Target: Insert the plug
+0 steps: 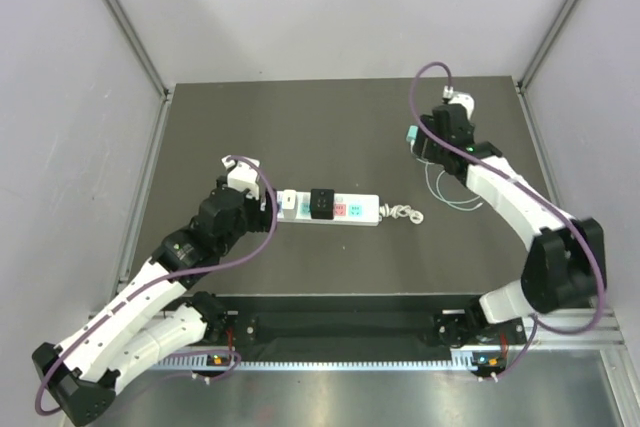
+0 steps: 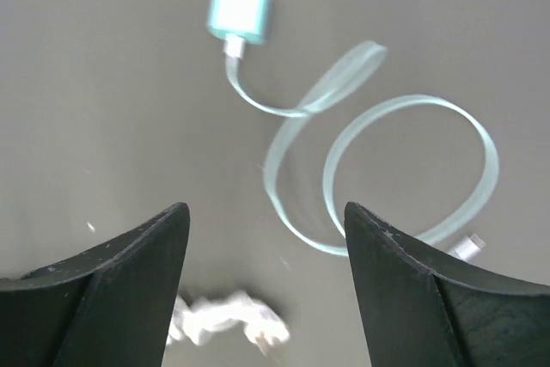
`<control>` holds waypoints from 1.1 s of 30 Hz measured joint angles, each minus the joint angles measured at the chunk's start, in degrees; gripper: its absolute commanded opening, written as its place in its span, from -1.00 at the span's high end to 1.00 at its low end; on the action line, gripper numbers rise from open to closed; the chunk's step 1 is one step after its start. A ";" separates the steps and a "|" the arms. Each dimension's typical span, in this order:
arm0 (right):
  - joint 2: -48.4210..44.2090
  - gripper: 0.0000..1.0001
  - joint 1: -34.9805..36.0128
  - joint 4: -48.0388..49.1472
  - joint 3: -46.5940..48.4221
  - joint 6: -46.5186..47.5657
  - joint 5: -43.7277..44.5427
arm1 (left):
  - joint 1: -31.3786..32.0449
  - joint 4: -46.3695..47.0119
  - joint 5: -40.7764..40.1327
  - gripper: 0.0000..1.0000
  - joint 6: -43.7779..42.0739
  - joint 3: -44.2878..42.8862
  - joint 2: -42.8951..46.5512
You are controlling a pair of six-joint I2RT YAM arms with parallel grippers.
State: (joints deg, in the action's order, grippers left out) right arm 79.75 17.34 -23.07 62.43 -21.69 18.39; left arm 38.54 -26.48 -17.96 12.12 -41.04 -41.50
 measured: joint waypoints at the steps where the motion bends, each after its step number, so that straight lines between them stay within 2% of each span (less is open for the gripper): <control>1: 2.27 -0.49 0.59 1.75 0.79 0.00 -0.02 | 0.00 -0.11 -0.17 -0.56 0.00 0.00 0.20; 9: 24.20 -0.51 1.66 8.59 13.46 0.55 3.21 | 0.00 -0.20 -1.62 -0.57 0.00 0.00 1.75; 14: 33.44 -0.48 1.46 8.90 20.20 1.53 5.29 | 0.00 -0.17 -2.69 -0.58 -0.02 0.00 2.78; 20: 40.26 -0.47 0.79 9.07 26.82 1.62 5.33 | 0.00 -0.33 -3.06 -0.58 0.00 0.00 3.02; 27: 45.13 -0.44 -1.20 8.66 29.40 0.94 4.00 | 0.00 -0.44 -3.58 -0.59 0.00 0.00 3.85; 33: 46.31 -0.21 -3.04 8.90 29.81 0.57 0.90 | 0.00 -0.52 -3.54 -0.59 0.00 0.00 2.93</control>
State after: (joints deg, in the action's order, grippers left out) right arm 126.06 14.31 -14.17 92.25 -21.12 19.29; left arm 38.54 -27.00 -21.50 12.12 -41.04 -38.57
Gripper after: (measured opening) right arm 0.652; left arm 0.793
